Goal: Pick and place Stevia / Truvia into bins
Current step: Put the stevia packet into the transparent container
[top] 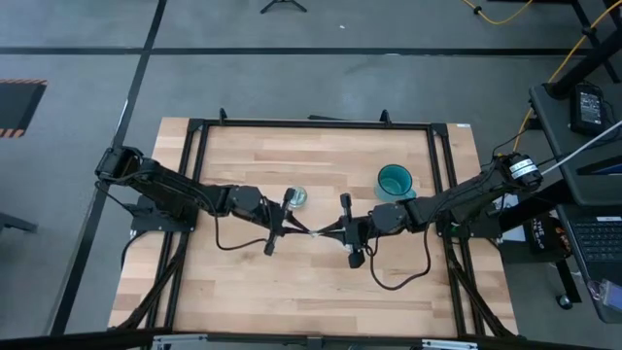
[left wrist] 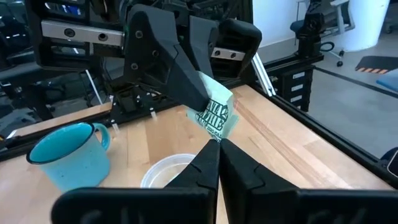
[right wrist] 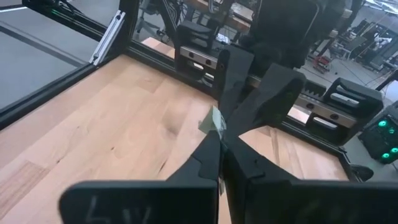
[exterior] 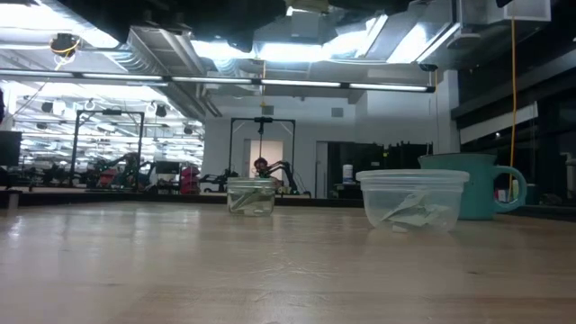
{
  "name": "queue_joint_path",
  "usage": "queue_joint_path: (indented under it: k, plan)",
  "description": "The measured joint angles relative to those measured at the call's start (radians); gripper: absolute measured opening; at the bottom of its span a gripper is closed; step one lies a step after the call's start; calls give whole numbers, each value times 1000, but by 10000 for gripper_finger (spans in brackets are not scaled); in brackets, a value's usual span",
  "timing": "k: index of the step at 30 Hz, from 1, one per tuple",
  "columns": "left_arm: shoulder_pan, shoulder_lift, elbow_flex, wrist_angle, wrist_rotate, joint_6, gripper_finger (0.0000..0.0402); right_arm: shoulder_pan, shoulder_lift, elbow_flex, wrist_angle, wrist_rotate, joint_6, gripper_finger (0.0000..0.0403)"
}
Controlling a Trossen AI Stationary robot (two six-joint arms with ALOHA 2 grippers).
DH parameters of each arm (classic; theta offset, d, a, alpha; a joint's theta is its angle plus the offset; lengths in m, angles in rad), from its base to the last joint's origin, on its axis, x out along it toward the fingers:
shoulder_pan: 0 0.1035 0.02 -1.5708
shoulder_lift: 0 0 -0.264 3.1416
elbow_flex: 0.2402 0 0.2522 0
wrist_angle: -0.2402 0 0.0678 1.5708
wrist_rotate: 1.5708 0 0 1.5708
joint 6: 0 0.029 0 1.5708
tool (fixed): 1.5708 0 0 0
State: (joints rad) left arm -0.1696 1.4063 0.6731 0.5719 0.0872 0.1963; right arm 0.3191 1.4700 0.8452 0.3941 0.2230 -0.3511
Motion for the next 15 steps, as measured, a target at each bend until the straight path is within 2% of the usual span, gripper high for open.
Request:
queue_joint_path:
  k: [5,15]
  plan:
    - [-15,0,0,-27,-34,0,26,0,-5,0,-21,0,0,3]
    - [-64,-25,0,-150,-338,6,83,1,-49,0,-185,82,82,2]
